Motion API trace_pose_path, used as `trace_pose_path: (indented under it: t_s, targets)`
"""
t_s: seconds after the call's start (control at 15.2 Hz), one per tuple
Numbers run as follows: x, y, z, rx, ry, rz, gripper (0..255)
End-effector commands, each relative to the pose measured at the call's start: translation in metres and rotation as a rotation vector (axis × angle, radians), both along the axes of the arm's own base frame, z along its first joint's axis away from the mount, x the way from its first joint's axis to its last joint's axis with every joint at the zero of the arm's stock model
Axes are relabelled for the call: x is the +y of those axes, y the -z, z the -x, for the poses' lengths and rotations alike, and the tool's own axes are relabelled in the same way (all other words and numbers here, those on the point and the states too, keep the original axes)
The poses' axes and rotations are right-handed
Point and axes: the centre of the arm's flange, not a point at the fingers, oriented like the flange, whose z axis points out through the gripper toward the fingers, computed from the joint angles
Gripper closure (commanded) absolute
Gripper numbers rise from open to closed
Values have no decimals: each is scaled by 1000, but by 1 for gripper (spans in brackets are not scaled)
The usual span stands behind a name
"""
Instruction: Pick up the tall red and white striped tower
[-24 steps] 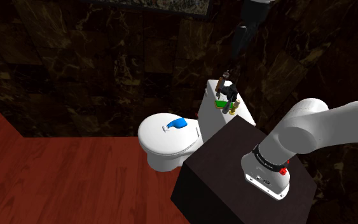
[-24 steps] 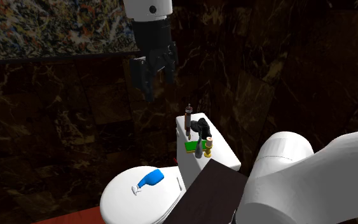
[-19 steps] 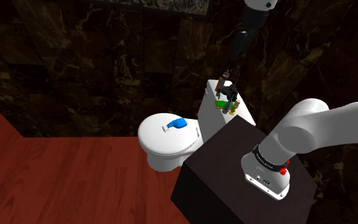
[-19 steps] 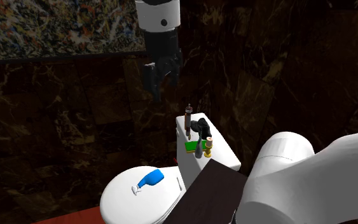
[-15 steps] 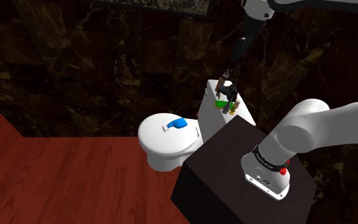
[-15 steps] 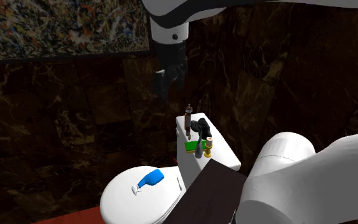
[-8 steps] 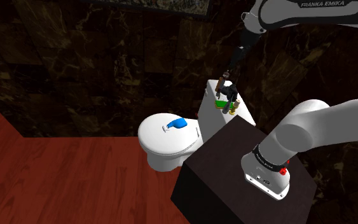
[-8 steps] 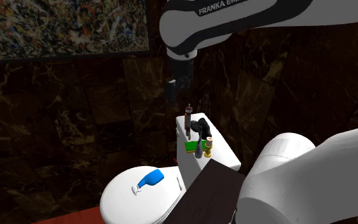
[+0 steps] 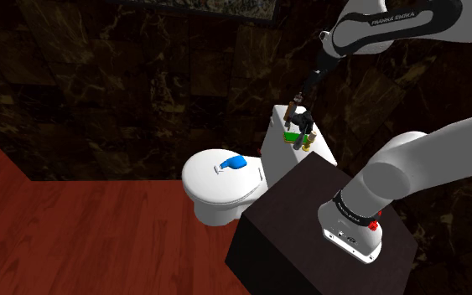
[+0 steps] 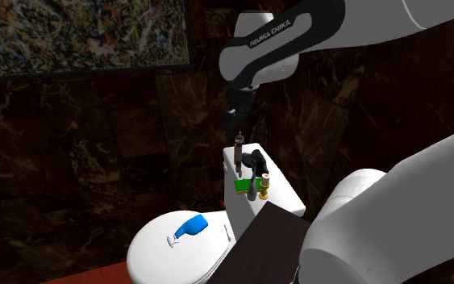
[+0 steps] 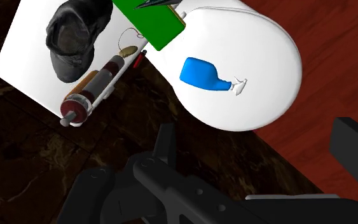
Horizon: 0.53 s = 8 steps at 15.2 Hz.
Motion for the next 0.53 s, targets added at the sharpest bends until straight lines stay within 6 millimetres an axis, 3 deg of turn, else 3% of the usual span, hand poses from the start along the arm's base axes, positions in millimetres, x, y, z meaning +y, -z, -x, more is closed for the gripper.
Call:
trace_pose_path:
  t_s: [0.0,0.46]
  targets:
    - [-19,14,-7,-19,0,-2,0]
    - [-92,66,-29,-77,1,-16,0]
